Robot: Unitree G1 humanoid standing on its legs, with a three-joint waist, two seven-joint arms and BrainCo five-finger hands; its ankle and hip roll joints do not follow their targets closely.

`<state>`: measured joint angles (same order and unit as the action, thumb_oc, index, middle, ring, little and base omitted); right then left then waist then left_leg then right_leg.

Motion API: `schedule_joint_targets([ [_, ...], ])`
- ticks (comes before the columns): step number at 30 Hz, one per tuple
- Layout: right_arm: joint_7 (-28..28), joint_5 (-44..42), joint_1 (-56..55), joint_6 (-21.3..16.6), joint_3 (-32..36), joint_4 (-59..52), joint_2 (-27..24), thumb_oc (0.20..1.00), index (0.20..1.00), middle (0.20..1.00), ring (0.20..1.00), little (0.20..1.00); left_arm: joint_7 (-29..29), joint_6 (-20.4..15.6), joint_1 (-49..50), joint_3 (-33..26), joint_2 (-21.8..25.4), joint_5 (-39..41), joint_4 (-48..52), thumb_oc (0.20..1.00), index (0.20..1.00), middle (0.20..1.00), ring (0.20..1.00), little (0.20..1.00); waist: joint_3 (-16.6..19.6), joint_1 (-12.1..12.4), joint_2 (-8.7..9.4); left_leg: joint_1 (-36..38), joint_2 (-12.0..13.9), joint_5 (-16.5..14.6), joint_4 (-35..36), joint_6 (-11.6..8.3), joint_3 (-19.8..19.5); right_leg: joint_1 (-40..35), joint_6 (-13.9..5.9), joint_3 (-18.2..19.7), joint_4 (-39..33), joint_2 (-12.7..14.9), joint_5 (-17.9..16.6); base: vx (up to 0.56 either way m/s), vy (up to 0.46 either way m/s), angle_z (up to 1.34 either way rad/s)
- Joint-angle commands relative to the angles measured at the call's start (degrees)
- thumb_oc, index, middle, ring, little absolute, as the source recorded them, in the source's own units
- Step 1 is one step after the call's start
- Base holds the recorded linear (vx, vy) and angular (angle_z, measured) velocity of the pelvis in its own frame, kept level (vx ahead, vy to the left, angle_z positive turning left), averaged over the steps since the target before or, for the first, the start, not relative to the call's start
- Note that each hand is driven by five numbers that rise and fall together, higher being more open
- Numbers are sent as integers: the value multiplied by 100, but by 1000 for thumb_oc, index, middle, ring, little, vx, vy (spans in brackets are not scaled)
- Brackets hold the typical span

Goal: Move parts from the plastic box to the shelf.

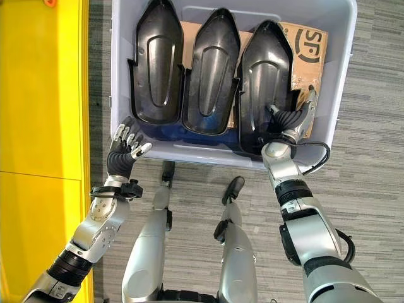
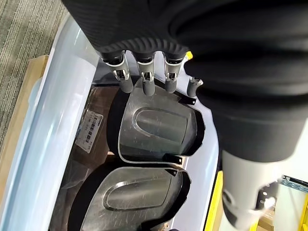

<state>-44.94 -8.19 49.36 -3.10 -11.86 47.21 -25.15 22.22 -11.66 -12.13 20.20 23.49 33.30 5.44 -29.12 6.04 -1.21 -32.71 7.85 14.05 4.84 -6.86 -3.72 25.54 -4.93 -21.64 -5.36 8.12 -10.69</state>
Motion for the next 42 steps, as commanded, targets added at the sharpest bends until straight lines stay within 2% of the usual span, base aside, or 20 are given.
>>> schedule_joint_targets([
  [1,285,-471,233,-121,-90,430,-152,1000,1000,1000,1000,1000,-142,-295,187,142,161,164,492,1000,1000,1000,1000,1000,115,-1,-18,45,-71,-343,16,44,60,252,-546,725,469,555,402,-27,53,0],
  [3,354,-525,413,-77,-143,784,-200,1000,1000,1000,1000,1000,-129,-328,76,185,203,151,495,1000,1000,1000,1000,1000,-17,21,-53,-220,-135,-362,-260,157,71,709,-468,858,1058,634,630,-28,27,-4],
  [5,453,-626,557,-35,-188,1222,-280,1000,1000,1000,1000,1000,-121,-340,16,185,236,168,501,1000,1000,1000,1000,1000,-39,33,-59,-832,-294,-841,-1194,230,-28,1134,-422,992,1663,724,968,-12,-11,-2],
  [6,576,-640,612,51,-242,1542,-307,1000,1000,1000,1000,1000,-127,-328,37,187,241,181,508,1000,1000,1000,1000,1000,-5,72,-79,-1055,-332,-976,-1457,286,-76,1298,-391,996,1953,752,1094,-56,17,9],
  [7,580,-642,619,48,-246,1550,-308,1000,1000,1000,1000,1000,-128,-328,38,185,240,181,509,1000,1000,1000,1000,1000,3,70,-78,-1072,-334,-985,-1472,287,-77,1314,-392,998,1967,754,1101,-26,23,14],
  [8,778,-579,646,188,-349,1887,-317,944,944,944,944,944,-157,-293,82,189,242,184,507,1000,1000,1000,1000,1000,6,82,-104,-1184,-327,-1056,-1622,307,-89,1410,-379,1026,2167,761,1190,-14,9,16],
  [9,909,-530,695,263,-435,2048,-329,445,445,445,445,445,-174,-276,101,182,238,186,502,1000,1000,1000,1000,1000,-3,90,-110,-1224,-325,-1080,-1682,315,-101,1459,-368,1037,2253,766,1226,-20,9,16],
  [10,1042,-525,746,315,-494,2175,-335,200,200,200,200,200,-197,-260,102,185,245,190,501,1000,1000,1000,1000,1000,-20,98,-119,-1253,-335,-1091,-1724,314,-111,1495,-362,1039,2323,776,1245,-13,-6,15],
  [14,1628,-405,1019,621,-738,2761,-337,200,200,200,200,200,-348,-103,137,143,245,207,458,1000,1000,1000,1000,1000,-61,121,-105,-1277,-368,-1142,-1840,330,-138,1503,-332,1020,2443,759,1355,-4,0,15],
  [23,1849,-219,1093,727,-834,2914,-378,200,200,200,200,200,-464,-1,70,167,240,196,419,1000,1000,1000,1000,1000,-63,161,-102,-1146,-402,-1162,-1813,340,-167,1351,-341,987,2394,759,1365,-1,-1,1],
  [29,1857,-249,1111,688,-800,2668,-456,200,200,200,200,200,-615,48,71,165,341,232,387,1000,1000,1000,1000,1000,-27,162,8,-535,-367,-1193,-1681,341,-170,610,-371,898,2109,761,1304,-3,0,1],
  [32,1744,-732,981,448,-550,2129,-444,200,200,200,200,200,-679,62,157,120,414,265,336,1000,1000,1000,1000,1000,80,115,109,-142,-324,-1204,-1550,328,-191,126,-383,820,1886,736,1267,35,-21,0],
  [33,1620,-1048,903,332,-339,1930,-412,200,200,200,200,200,-697,77,198,108,442,276,316,1000,1000,1000,1000,1000,104,106,135,-78,-324,-1054,-1494,356,-178,32,-356,766,1783,741,1114,0,0,0],
  [34,1619,-1149,801,276,-279,1772,-393,200,200,200,200,200,-709,96,258,77,476,277,300,1000,1000,1000,1000,1000,146,104,170,23,-316,-1052,-1444,355,-169,-96,-364,742,1705,735,1096,19,-11,8],
  [35,1511,-1381,591,81,-105,1195,-393,200,200,200,200,200,-762,122,375,23,500,360,258,1000,1000,1000,1000,1000,249,78,227,237,-286,-1037,-1330,353,-166,-336,-378,698,1572,723,1065,69,-27,12],
  [36,1505,-1378,573,88,-99,1178,-389,200,200,200,200,200,-763,122,383,26,505,361,260,1000,1000,1000,1000,1000,244,81,229,257,-286,-1034,-1319,353,-166,-356,-378,695,1560,722,1061,74,-21,9],
  [42,1476,-1891,-628,-368,481,-576,-319,200,200,200,200,200,-895,248,743,-139,563,486,191,1000,1000,1000,1000,1000,604,-32,348,816,-230,-1028,-1041,337,-158,-963,-438,590,1271,737,1018,87,-12,0],
])
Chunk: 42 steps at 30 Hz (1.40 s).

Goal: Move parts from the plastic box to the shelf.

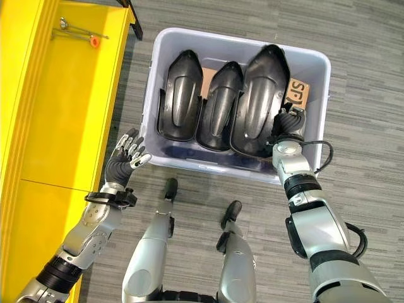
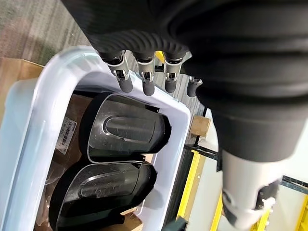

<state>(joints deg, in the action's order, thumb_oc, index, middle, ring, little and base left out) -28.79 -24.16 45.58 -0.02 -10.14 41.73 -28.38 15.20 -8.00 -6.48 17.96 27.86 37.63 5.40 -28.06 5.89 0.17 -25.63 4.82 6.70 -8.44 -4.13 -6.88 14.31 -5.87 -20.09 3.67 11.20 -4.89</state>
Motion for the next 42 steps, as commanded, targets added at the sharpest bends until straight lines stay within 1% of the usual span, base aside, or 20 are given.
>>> schedule_joint_targets([
  [1,-130,-306,-511,-711,389,-408,27,200,200,200,200,200,-212,-78,241,45,147,54,189,1000,1000,1000,1000,1000,561,-36,220,198,88,-298,316,64,162,65,-353,421,336,436,445,95,-1,1],
  [5,27,-397,-1455,-865,701,-1387,194,200,200,200,200,200,-314,30,470,-114,145,37,196,1000,1000,1000,1000,1000,836,-121,263,553,135,-355,406,56,173,-310,-389,374,194,449,479,103,-16,5],
  [12,458,-330,-2766,-838,1153,-2657,428,200,200,200,200,200,-489,214,951,-576,10,-142,160,1000,1000,1000,1000,1000,1406,-212,283,1165,197,-391,665,25,233,-946,-465,254,-138,398,469,92,-14,0],
  [17,640,-200,-3154,-745,1287,-2950,463,200,200,200,200,200,-537,283,1152,-821,-73,-256,59,1000,1000,1000,1000,1000,1665,-199,260,1491,252,-417,759,20,229,-1210,-467,239,-88,360,587,52,-17,-2],
  [22,873,-128,-3352,-606,1233,-2886,519,200,200,200,200,200,-622,327,1294,-1004,-220,-371,-161,1000,1000,1000,1000,1000,1935,-128,242,1952,383,-388,954,-16,196,-1573,-414,224,76,246,851,57,-55,-1],
  [23,992,-131,-3386,-567,1217,-2918,511,200,200,200,200,200,-659,354,1404,-1141,-239,-413,-169,1000,1000,1000,1000,1000,2032,-85,218,2126,483,-367,1005,-39,167,-1684,-361,224,229,187,1025,53,-78,-2],
  [25,1019,-103,-3400,-545,1217,-2945,488,200,200,200,200,200,-672,368,1463,-1185,-274,-422,-179,1000,1000,1000,1000,1000,2052,-68,204,2202,521,-371,1007,-46,154,-1735,-332,239,314,161,1102,19,-120,0],
  [26,1168,-71,-3452,-534,1213,-3090,447,200,200,200,200,200,-742,383,1651,-1358,-446,-494,-252,1000,1000,1000,1000,1000,2049,14,180,2292,648,-296,980,-98,47,-1883,-182,326,390,-36,1303,-36,-236,8],
  [28,1190,-64,-3419,-556,1181,-3100,390,200,200,200,200,200,-741,369,1789,-1459,-550,-509,-286,1000,1000,1000,1000,1000,2055,81,132,2300,764,-143,1039,-171,-56,-1960,-77,298,336,-202,1385,-84,-254,40],
  [30,1156,-88,-3272,-671,1177,-3226,257,200,200,200,200,200,-736,351,1859,-1603,-711,-431,-332,1000,1000,1000,1000,1000,2006,304,-41,2007,946,486,1319,-480,-374,-1883,147,29,231,-522,1488,-242,-226,82],
  [31,1135,-68,-3352,-705,1297,-3277,177,200,200,200,200,200,-743,359,1757,-1499,-794,-413,-475,1000,1000,1000,1000,1000,1932,280,-117,1712,877,705,1320,-513,-360,-1793,198,-255,206,-519,1440,-300,-65,169],
  [32,1126,-2,-3428,-705,1382,-3283,133,200,200,200,200,200,-748,365,1740,-1469,-848,-412,-557,1000,1000,1000,1000,1000,1826,249,-104,1657,859,678,1230,-435,-2,-1772,233,-382,268,-433,1455,-273,0,202],
  [33,989,178,-3508,-681,1501,-3158,92,200,200,200,200,200,-780,390,1693,-1407,-954,-361,-693,1000,1000,1000,1000,1000,1766,124,-47,1664,978,487,963,-359,680,-1741,217,-588,343,-280,1512,-197,33,132],
  [34,926,258,-3586,-641,1571,-3070,126,200,200,200,200,200,-829,402,1661,-1355,-1008,-303,-736,1000,1000,1000,1000,1000,1748,88,-38,1686,1095,417,817,-366,879,-1722,195,-694,389,-193,1489,-114,26,71],
  [35,924,262,-3591,-640,1576,-3073,127,200,200,200,200,200,-831,399,1657,-1349,-1007,-301,-742,1000,1000,1000,1000,1000,1748,90,-39,1677,1094,403,797,-366,874,-1722,192,-697,395,-190,1493,-58,105,63],
  [36,912,333,-3797,-588,1702,-3087,258,200,200,200,200,200,-872,394,1617,-1317,-1060,-305,-733,1000,1000,1000,1000,1000,1762,49,-61,1738,1218,298,612,-398,938,-1775,144,-855,451,-38,1434,-15,85,94],
  [37,912,336,-3810,-584,1709,-3099,263,200,200,200,200,200,-871,395,1620,-1311,-1056,-305,-731,1000,1000,1000,1000,1000,1760,41,-60,1731,1213,287,595,-398,922,-1785,139,-868,454,-34,1437,-4,145,105],
  [39,923,337,-4003,-551,1836,-3114,386,200,200,200,200,200,-852,412,1560,-1282,-1086,-303,-705,1000,1000,1000,1000,1000,1792,-9,-93,1808,1284,197,515,-423,961,-1921,87,-1070,572,166,1403,43,202,96],
  [40,927,300,-4129,-527,1936,-3089,489,200,200,200,200,200,-875,438,1552,-1273,-1106,-331,-676,1000,1000,1000,1000,1000,1931,-40,-161,1968,1229,120,776,-427,987,-2064,5,-1233,554,260,1352,59,210,96],
  [42,910,244,-4217,-529,2005,-3086,590,200,200,200,200,200,-869,452,1524,-1295,-1077,-357,-644,1000,1000,1000,1000,1000,2042,4,-162,2037,1138,75,984,-427,954,-2196,-80,-1388,479,377,1256,100,215,59],
])
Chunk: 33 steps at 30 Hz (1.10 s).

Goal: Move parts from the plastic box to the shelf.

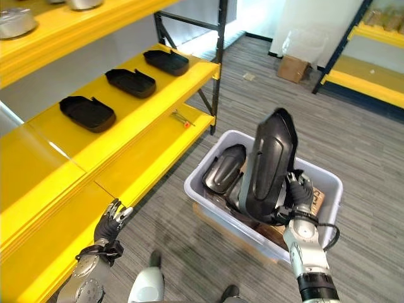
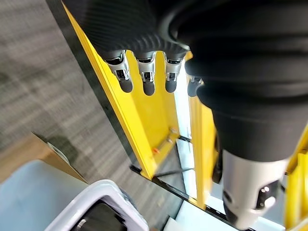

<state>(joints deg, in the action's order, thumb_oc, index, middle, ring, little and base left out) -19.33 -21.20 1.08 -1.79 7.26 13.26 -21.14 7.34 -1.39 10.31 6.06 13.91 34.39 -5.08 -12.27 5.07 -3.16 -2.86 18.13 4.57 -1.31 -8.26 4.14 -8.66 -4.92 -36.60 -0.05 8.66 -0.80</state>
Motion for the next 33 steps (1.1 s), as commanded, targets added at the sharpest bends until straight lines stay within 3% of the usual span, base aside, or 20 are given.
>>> schedule_joint_targets([
  [1,-36,-52,226,-351,269,-242,-129,200,200,200,200,200,-82,-207,-150,-101,323,-33,406,1000,1000,1000,1000,1000,461,80,183,-235,-215,284,272,-3,-154,83,-191,250,839,646,831,113,261,30],
  [4,-54,10,291,-328,293,-333,-53,200,200,200,200,200,-48,-266,-216,-178,436,-103,483,1000,1000,1000,1000,1000,523,197,305,-331,-654,-58,102,163,-176,-99,-438,80,699,1093,430,110,287,38],
  [7,-49,45,357,-294,234,-306,-6,200,200,200,200,200,-27,-277,-188,-232,503,-140,525,1000,1000,1000,1000,1000,554,260,430,-401,-852,-229,-37,260,-133,-141,-574,36,672,1306,233,87,195,23],
  [10,-48,24,514,-288,93,-321,96,200,200,200,200,200,88,-313,-142,-358,519,-81,578,1000,1000,1000,1000,1000,471,445,649,-730,-1101,-575,-631,374,-105,-141,-791,-34,638,1588,-244,36,164,11],
  [13,-37,3,567,-292,45,-387,134,200,200,200,200,200,140,-322,-124,-438,545,-89,609,1000,1000,1000,1000,1000,435,524,755,-995,-1211,-759,-942,440,-114,-123,-885,-78,594,1702,-507,26,141,1],
  [16,-75,-24,637,-306,-9,-442,176,200,200,200,200,200,238,-334,-87,-504,563,-72,607,1000,1000,1000,1000,1000,400,659,848,-1192,-1411,-922,-1096,581,-148,-66,-978,-156,658,1902,-1029,46,194,9],
  [17,-77,-24,638,-306,-9,-442,179,200,200,200,200,200,240,-332,-86,-505,566,-70,611,1000,1000,1000,1000,1000,405,657,858,-1206,-1425,-929,-1106,593,-146,-56,-983,-154,662,1917,-1038,96,273,16],
  [18,-58,-116,655,-328,-16,-495,232,200,200,200,200,200,258,-325,-47,-568,594,-89,650,1000,1000,1000,1000,1000,352,653,866,-1138,-1556,-1000,-1042,744,-182,29,-950,-80,954,2069,-1298,107,283,25],
  [21,-12,-210,624,-349,-69,-490,291,200,200,200,200,200,295,-335,-9,-649,636,-97,680,1000,1000,1000,1000,1000,265,618,820,-936,-1661,-968,-843,888,-159,201,-904,56,1513,2149,-1369,131,288,35],
  [22,27,-216,573,-342,-78,-457,311,200,200,200,200,200,284,-343,10,-690,725,-162,742,1000,1000,1000,1000,1000,240,510,730,-663,-1736,-885,-439,978,-290,512,-831,545,1805,1895,-1172,117,224,32],
  [23,77,-241,476,-380,-73,-509,315,200,200,200,200,200,285,-358,-37,-667,813,-174,730,1000,1000,1000,1000,1000,235,386,661,-564,-1757,-631,-110,1014,-404,911,-511,1196,1688,1427,-803,184,245,8],
  [25,145,-295,312,-432,3,-631,291,200,200,200,200,200,253,-359,-142,-591,868,-150,699,1000,1000,1000,1000,1000,218,118,541,-449,-1756,-467,113,991,-753,1505,-336,2400,1569,671,-352,168,61,51],
  [26,153,-335,211,-451,79,-684,271,200,200,200,200,200,233,-351,-219,-530,874,-168,674,1000,1000,1000,1000,1000,140,-88,494,-371,-1825,-460,116,998,-997,1729,-282,3061,1532,283,-146,176,42,104],
  [27,169,-364,159,-472,111,-730,264,200,200,200,200,200,209,-347,-280,-486,862,-207,643,1000,1000,1000,1000,1000,41,-170,486,-311,-1884,-459,113,997,-1142,1854,-260,3415,1495,82,-65,163,-23,144],
  [28,152,-369,64,-535,186,-767,334,200,200,200,200,200,142,-333,-420,-333,835,-320,598,1000,1000,1000,1000,1000,-86,-327,543,-241,-2027,-467,180,1013,-1477,2120,-297,4058,1064,-306,33,120,-69,143],
  [31,100,-372,41,-567,192,-774,409,200,200,200,200,200,123,-294,-463,-235,789,-461,619,1000,1000,1000,1000,1000,-168,-374,678,-154,-2235,-494,174,1024,-1815,2134,-447,3898,466,-267,-382,119,-138,136],
  [33,168,-451,-62,-576,261,-757,416,200,200,200,200,200,31,-296,-443,-195,769,-465,630,1000,1000,1000,1000,1000,-119,-411,717,-147,-2334,-544,68,1007,-1938,1805,-426,3800,184,-165,-354,96,-100,72],
])
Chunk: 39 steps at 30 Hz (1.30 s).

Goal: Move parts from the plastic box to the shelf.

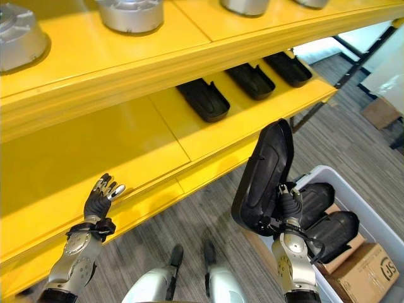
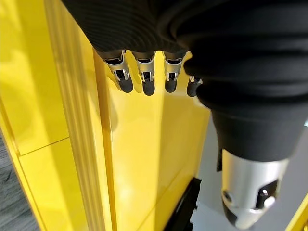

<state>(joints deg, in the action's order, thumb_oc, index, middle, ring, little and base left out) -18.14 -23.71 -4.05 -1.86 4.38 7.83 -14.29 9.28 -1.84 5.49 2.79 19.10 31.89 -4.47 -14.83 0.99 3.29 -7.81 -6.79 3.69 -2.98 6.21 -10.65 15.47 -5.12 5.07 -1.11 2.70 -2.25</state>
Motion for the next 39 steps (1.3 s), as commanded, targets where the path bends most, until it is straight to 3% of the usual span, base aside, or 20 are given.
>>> schedule_joint_targets([
  [1,50,-200,450,-569,549,-213,-270,200,200,200,200,200,-163,-250,40,132,249,-215,570,1000,1000,1000,1000,1000,134,-10,70,350,158,-457,234,-439,-465,-615,-407,-375,287,433,-209,102,-117,50],
  [3,68,-181,384,-563,545,-202,-292,200,200,200,200,200,-181,-250,111,128,211,-194,632,1000,1000,1000,1000,1000,259,-16,14,428,211,-452,272,-473,-581,-716,-375,-383,403,363,-90,94,-109,74],
  [11,61,-292,277,-561,650,-135,-291,200,200,200,200,200,-177,-189,316,40,153,-65,724,1000,1000,1000,1000,1000,650,12,-74,670,480,-430,510,-700,-925,-1183,-225,-1034,338,378,256,82,-122,36],
  [22,111,-313,517,-586,478,-271,-512,200,200,200,200,200,-180,-168,480,-77,16,-4,825,1000,1000,1000,1000,1000,710,221,-129,608,646,-333,360,-950,-1457,-1476,81,-1408,408,139,661,18,-124,30],
  [23,137,-319,539,-597,475,-263,-554,200,200,200,200,200,-189,-175,462,-55,-2,7,796,1000,1000,1000,1000,1000,658,218,-111,486,580,-377,118,-989,-1446,-1487,119,-1395,424,145,696,-100,-78,54],
  [24,99,-298,570,-640,569,-321,-673,200,200,200,200,200,-211,-201,351,-14,-25,111,771,1000,1000,1000,1000,1000,491,161,-38,105,654,-503,-507,-1041,-671,-1509,144,-1556,510,297,751,-81,-14,53],
  [25,99,-298,570,-640,569,-321,-673,200,200,200,200,200,-211,-201,351,-14,-25,111,771,1000,1000,1000,1000,1000,491,161,-38,105,654,-503,-507,-1041,-671,-1509,144,-1556,510,297,751,-123,64,129],
  [26,39,-298,627,-648,599,-354,-685,200,200,200,200,200,-212,-218,205,60,-49,200,755,1000,1000,1000,1000,1000,410,76,7,-64,1317,-334,-674,-1029,111,-1529,90,-1660,554,458,749,-29,127,114],
  [27,49,-304,553,-608,643,-384,-661,200,200,200,200,200,-199,-173,216,57,-63,188,787,1000,1000,1000,1000,1000,454,66,-51,-2,1752,-44,-367,-1147,100,-1561,34,-1687,641,498,834,3,215,113],
  [29,19,-260,406,-570,742,-503,-619,200,200,200,200,200,-155,-116,212,103,-126,149,745,1000,1000,1000,1000,1000,544,-3,-216,46,2253,498,284,-1335,391,-1609,-71,-1836,903,621,976,118,334,51],
  [30,41,-201,317,-510,778,-575,-548,200,200,200,200,200,-196,-97,181,146,-127,126,671,1000,1000,1000,1000,1000,641,-7,-372,295,2171,280,549,-1351,335,-1626,-135,-1826,1084,710,1030,150,496,43],
  [31,61,-172,249,-467,815,-641,-454,200,200,200,200,200,-221,-98,187,180,-79,98,700,1000,1000,1000,1000,1000,653,14,-346,312,1992,110,419,-1303,331,-1734,-209,-1901,1092,936,964,132,470,3],
  [36,160,-98,223,-350,734,-694,-300,200,200,200,200,200,-220,-99,259,123,110,57,760,1000,1000,1000,1000,1000,695,173,-69,174,1398,-337,37,-1082,424,-1941,-570,-2013,956,1520,477,85,304,24],
  [39,181,-91,301,-339,688,-746,-303,200,200,200,200,200,-209,-103,245,114,176,71,782,1000,1000,1000,1000,1000,713,265,76,-34,1254,-420,-138,-1079,383,-1967,-652,-2156,854,1652,288,20,122,18],
])
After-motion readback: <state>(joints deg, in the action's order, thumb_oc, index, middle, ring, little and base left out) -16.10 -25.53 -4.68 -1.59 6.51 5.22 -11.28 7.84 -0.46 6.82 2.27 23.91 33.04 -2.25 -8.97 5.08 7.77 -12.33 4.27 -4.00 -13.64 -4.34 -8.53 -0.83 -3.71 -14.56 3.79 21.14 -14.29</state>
